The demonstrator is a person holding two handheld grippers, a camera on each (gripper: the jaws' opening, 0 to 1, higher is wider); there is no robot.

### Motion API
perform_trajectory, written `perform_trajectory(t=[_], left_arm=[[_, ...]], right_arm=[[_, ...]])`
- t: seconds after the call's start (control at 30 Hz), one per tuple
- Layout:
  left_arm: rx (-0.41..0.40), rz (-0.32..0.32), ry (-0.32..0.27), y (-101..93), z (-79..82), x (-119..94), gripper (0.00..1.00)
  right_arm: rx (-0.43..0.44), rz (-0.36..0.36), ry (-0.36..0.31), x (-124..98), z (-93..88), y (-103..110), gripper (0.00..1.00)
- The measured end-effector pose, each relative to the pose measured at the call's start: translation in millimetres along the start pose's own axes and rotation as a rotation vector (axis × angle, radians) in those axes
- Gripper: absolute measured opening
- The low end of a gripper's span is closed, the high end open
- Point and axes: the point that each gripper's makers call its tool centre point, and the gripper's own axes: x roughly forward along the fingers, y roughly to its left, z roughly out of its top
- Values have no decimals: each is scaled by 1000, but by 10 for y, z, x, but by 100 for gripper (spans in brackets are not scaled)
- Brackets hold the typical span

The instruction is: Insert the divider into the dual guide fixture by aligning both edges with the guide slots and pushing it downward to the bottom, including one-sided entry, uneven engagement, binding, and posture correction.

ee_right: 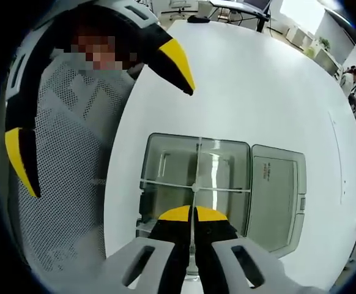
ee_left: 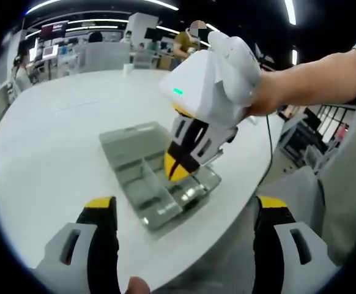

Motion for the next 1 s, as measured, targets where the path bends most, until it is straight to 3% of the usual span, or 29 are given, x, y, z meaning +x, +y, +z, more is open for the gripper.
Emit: perform_trajectory(t=[1.0], left_arm=[[0,0,0,-8,-27,-20,90]], right_arm=[[0,-35,11,32,-9,1,0]])
